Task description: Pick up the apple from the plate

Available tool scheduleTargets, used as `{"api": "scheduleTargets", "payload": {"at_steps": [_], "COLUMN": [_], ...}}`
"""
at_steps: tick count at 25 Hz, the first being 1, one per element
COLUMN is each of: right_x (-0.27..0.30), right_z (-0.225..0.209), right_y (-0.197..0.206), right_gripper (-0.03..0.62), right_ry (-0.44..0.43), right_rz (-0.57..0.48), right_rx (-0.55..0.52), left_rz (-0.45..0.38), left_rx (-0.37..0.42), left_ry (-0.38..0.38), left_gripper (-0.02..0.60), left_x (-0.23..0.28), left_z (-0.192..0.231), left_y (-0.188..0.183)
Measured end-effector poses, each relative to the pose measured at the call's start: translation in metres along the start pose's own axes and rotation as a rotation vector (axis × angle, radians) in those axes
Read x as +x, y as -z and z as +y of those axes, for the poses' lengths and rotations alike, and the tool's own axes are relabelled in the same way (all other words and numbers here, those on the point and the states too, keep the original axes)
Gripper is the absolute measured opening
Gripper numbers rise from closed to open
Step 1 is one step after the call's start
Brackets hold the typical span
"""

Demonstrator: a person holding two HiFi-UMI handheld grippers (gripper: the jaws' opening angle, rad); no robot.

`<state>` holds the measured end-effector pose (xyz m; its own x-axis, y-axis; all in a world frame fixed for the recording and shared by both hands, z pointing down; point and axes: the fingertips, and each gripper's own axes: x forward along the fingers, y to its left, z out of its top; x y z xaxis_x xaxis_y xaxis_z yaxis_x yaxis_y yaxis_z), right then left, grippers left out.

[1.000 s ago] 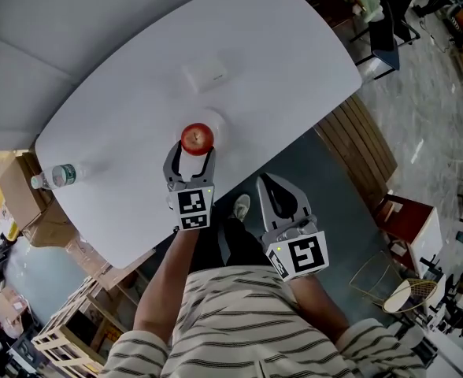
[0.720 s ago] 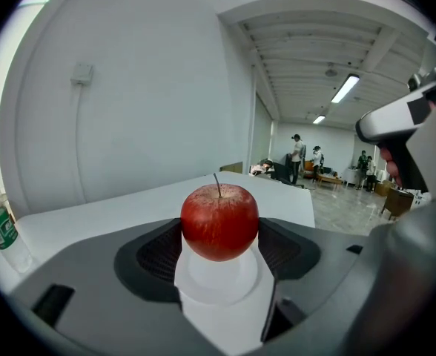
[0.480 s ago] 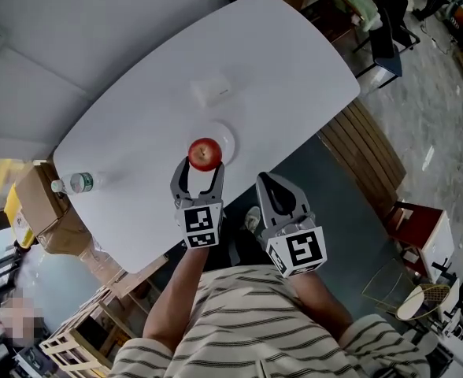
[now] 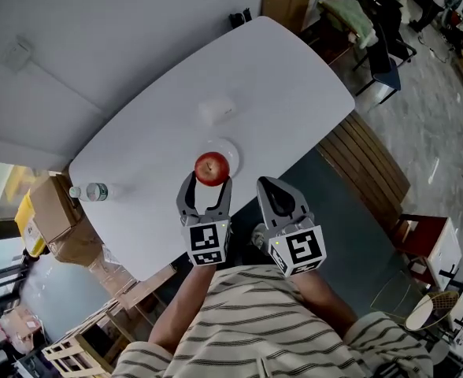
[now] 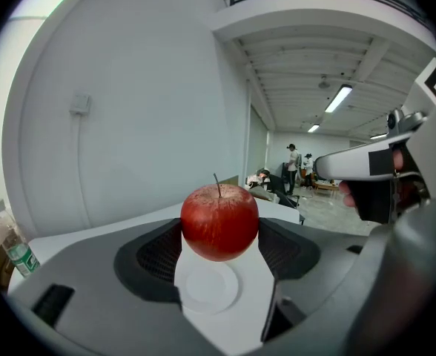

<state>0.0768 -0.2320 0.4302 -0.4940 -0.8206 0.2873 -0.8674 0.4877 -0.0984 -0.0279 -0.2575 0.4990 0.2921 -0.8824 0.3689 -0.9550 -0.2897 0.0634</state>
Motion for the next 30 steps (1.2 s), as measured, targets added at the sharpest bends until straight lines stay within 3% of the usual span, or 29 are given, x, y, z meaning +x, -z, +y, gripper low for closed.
{"api": "scheduleTargets", "payload": {"at_steps": [14, 30], "right_x": [-0.006, -0.008], "right_z": [0.020, 0.028], "right_y": [-0.031, -0.053], "right_gripper": [0.012, 0.012], "right_ry": [-0.064, -0.079], "right_rz": [-0.058, -0.107], "right_rx": [-0.012, -0.045], "left_rz": [-0.106, -0.205], "left_rx": [0.044, 0.042], "left_ry": [-0.021, -0.047], "left_gripper": [0.331, 0.331], "left_x": [-0.045, -0.073], "left_z": [0.000, 0.000], "left_y": [-0.066, -0.100]}}
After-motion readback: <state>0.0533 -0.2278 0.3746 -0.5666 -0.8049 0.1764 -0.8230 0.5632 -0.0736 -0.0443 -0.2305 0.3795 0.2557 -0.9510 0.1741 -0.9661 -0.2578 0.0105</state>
